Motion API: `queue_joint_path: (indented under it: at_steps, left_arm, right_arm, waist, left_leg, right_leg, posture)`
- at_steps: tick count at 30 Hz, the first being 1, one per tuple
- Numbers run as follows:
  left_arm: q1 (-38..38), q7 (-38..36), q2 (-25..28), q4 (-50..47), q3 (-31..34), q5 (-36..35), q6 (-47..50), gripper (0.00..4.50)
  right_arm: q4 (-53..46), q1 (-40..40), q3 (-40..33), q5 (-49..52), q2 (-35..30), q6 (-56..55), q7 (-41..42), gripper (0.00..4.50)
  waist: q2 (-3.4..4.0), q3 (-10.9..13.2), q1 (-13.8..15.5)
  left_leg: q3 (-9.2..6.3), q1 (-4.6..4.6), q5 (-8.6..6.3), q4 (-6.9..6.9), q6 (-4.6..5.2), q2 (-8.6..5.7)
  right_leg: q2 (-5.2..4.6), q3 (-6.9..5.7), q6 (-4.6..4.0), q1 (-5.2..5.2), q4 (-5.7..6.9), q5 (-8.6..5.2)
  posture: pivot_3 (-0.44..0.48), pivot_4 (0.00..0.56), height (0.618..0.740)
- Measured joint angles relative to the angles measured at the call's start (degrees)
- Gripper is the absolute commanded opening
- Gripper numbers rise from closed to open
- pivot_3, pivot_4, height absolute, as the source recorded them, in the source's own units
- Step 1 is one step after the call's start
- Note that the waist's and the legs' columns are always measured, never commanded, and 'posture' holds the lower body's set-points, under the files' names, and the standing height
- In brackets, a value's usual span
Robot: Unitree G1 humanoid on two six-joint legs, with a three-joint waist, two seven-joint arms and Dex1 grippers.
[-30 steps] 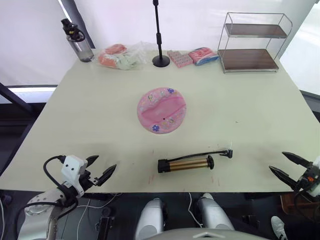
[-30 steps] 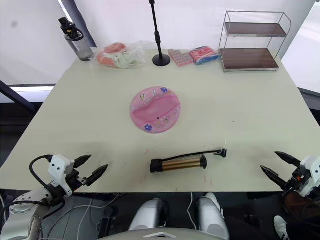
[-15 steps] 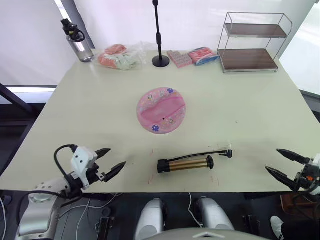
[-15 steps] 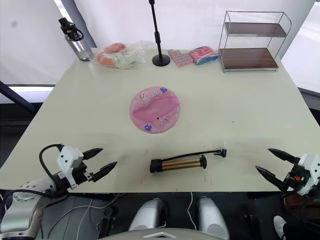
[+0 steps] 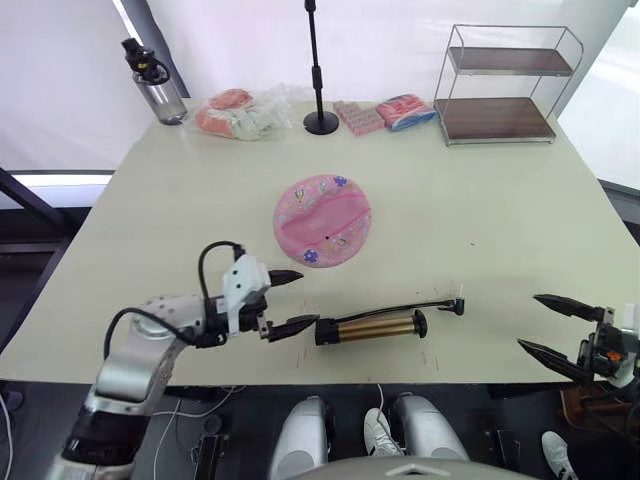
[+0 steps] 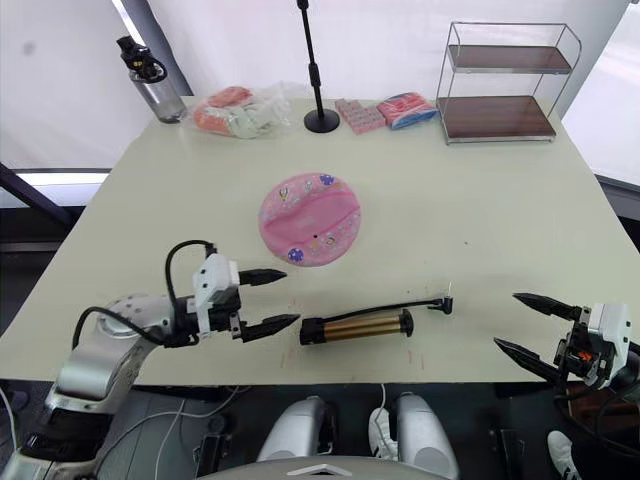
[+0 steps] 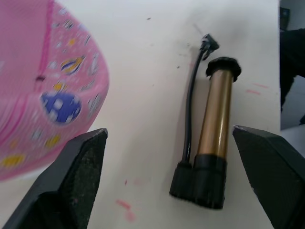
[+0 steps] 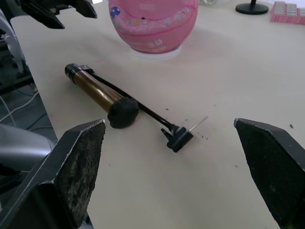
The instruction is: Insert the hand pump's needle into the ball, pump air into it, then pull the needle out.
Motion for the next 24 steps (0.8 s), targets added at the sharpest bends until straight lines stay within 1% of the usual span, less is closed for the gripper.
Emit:
queue_joint_path:
  at_steps: [1, 2, 3, 4, 7, 9, 15, 17, 20, 22, 24]
  left_arm:
    - [-1.2, -0.6, -0.2, 0.0, -1.0, 0.0, 0.3, 3.2]
    - [-2.5, -1.0, -0.3, 0.2, -2.2, 0.1, 0.7, 2.51]
    - [-3.6, -1.4, -0.6, 0.3, -3.3, 0.1, 1.3, 2.2]
    - [-4.8, -1.8, -0.9, 0.7, -4.3, 0.2, 1.7, 1.79]
    - [-9.8, -3.1, -1.6, 2.5, -8.9, 2.2, 2.4, 1.79]
    - [-11.7, -3.4, -2.3, 3.4, -10.3, 3.2, 2.4, 1.79]
    - [-22.8, -4.1, -9.3, 10.2, -18.5, 7.0, 4.7, 1.79]
    - [-23.9, -4.2, -10.2, 11.0, -19.6, 7.7, 5.2, 1.79]
    - [-27.2, -3.7, -12.5, 13.7, -22.8, 10.6, 6.6, 1.79]
    - [-30.1, -2.7, -15.5, 16.6, -24.7, 12.8, 7.6, 1.79]
    - [-31.5, -2.0, -17.3, 17.9, -26.1, 14.1, 8.0, 1.79]
  right_arm:
    - [-0.6, -0.1, 0.0, 0.1, 0.0, 0.2, -0.2, 4.5]
    - [-0.9, 0.0, -0.1, 0.3, 0.0, 0.3, -0.3, 4.5]
    - [-1.2, 0.1, -0.1, 0.5, 0.0, 0.4, -0.5, 4.5]
    - [-1.4, 0.2, -0.1, 0.6, 0.0, 0.4, -0.5, 4.5]
    - [-2.1, 0.2, -0.2, 1.0, -0.1, 0.8, -0.5, 4.5]
    - [-2.7, 0.4, -0.4, 1.1, -0.1, 1.0, -0.5, 4.5]
    - [-5.4, 0.8, -0.8, 1.7, -1.0, 1.7, -0.5, 4.5]
    - [-5.7, 0.8, -0.9, 1.8, -1.2, 1.7, -0.5, 4.5]
    - [-5.9, 1.5, -1.1, 1.8, -1.5, 2.0, -0.5, 4.5]
    - [-5.9, 1.9, -1.2, 1.8, -1.6, 2.2, -0.5, 4.5]
    - [-6.4, 1.9, -1.2, 1.8, -1.6, 2.2, -0.5, 4.5]
  waist:
    - [0.0, 0.0, 0.0]
    - [0.0, 0.0, 0.0]
    - [0.0, 0.0, 0.0]
    - [0.0, 0.0, 0.0]
    - [0.0, 0.0, 0.1]
    - [0.01, 0.0, 0.0]
    - [0.0, 0.0, 0.1]
    - [-0.01, 0.0, 0.1]
    - [-0.01, 0.0, 0.0]
    - [-0.01, 0.0, 0.1]
    - [-0.01, 0.0, 0.1]
  left_leg:
    - [0.0, 0.0, -0.01, 0.11, 0.01, -0.01]
    - [0.0, 0.0, -0.01, 0.17, 0.01, -0.02]
    - [-0.01, 0.0, -0.01, 0.2, 0.02, -0.03]
    - [-0.01, 0.0, -0.01, 0.21, 0.02, -0.04]
    - [-0.04, -0.03, -0.01, 0.25, 0.03, -0.16]
    - [-0.04, -0.05, -0.05, 0.24, 0.09, -0.19]
    - [-0.13, -0.13, -0.06, 0.33, 0.11, -0.43]
    - [-0.13, -0.13, -0.06, 0.33, 0.11, -0.43]
    - [-0.16, -0.13, -0.06, 0.33, 0.11, -0.45]
    - [-0.19, -0.18, -0.06, 0.36, 0.11, -0.47]
    - [-0.2, -0.19, -0.06, 0.37, 0.11, -0.48]
  right_leg:
    - [-0.01, 0.01, 0.02, 0.0, 0.1, -0.02]
    - [-0.01, 0.01, -0.01, 0.0, 0.14, -0.05]
    - [-0.01, 0.01, -0.05, 0.01, 0.14, -0.08]
    - [-0.02, 0.02, -0.07, 0.01, 0.17, -0.09]
    - [-0.01, 0.01, 0.05, 0.01, 0.2, -0.12]
    - [-0.01, 0.02, 0.11, 0.0, 0.2, -0.12]
    - [-0.04, -0.01, 0.16, 0.0, 0.23, -0.13]
    - [-0.04, 0.0, 0.17, 0.0, 0.23, -0.13]
    - [-0.02, 0.0, 0.17, 0.0, 0.24, -0.13]
    - [-0.02, -0.01, 0.19, 0.0, 0.24, -0.14]
    - [-0.02, 0.01, 0.21, 0.0, 0.24, -0.15]
  posture:
    - [0.0, 0.15, 0.736]
    - [0.0, 0.15, 0.736]
    - [0.0, 0.15, 0.736]
    - [0.0, 0.15, 0.736]
    - [0.0, 0.15, 0.736]
    - [0.0, 0.15, 0.736]
    - [0.0, 0.15, 0.736]
    - [0.0, 0.15, 0.736]
    - [0.0, 0.15, 0.736]
    - [0.0, 0.15, 0.736]
    - [0.0, 0.15, 0.736]
